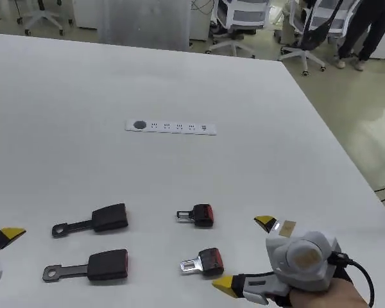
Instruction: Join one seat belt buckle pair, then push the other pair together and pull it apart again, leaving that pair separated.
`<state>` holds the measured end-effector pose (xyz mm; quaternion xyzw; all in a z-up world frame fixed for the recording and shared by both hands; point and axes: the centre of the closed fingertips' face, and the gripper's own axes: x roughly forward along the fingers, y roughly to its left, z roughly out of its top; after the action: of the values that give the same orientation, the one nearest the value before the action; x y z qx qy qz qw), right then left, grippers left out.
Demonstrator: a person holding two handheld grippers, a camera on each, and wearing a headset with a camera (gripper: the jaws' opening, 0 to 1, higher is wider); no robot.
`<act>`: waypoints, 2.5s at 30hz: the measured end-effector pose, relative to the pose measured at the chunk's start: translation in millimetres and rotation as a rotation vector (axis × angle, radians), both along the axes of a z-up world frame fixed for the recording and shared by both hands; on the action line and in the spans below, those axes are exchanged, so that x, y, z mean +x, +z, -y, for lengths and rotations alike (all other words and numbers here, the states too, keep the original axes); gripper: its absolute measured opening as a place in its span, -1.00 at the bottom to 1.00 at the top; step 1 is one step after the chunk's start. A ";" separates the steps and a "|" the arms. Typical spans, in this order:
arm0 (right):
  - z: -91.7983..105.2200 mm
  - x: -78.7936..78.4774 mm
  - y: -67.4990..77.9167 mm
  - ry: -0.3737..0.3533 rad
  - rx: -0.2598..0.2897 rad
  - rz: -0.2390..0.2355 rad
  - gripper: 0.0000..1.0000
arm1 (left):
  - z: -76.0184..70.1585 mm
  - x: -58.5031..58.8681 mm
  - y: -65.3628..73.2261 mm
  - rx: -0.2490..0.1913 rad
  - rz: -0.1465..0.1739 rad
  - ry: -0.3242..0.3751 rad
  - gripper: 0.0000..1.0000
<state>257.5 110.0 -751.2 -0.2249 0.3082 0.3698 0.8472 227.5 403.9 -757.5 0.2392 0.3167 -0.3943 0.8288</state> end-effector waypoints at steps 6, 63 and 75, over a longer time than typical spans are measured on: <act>-1.1 -0.3 1.8 0.001 0.012 0.009 0.84 | 3.7 0.1 0.6 0.001 0.001 -0.011 1.00; -12.6 -1.9 -40.7 0.410 -0.182 -0.093 0.18 | 40.6 9.8 -49.7 0.071 -0.088 -0.199 0.71; -16.7 4.0 -71.3 0.485 -0.210 -0.175 0.07 | 52.2 19.7 -69.9 0.111 -0.139 -0.310 0.39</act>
<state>261.4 126.7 -822.5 -0.3459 0.3541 0.5459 0.6760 247.2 351.7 -827.4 0.3027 0.3538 -0.5149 0.7198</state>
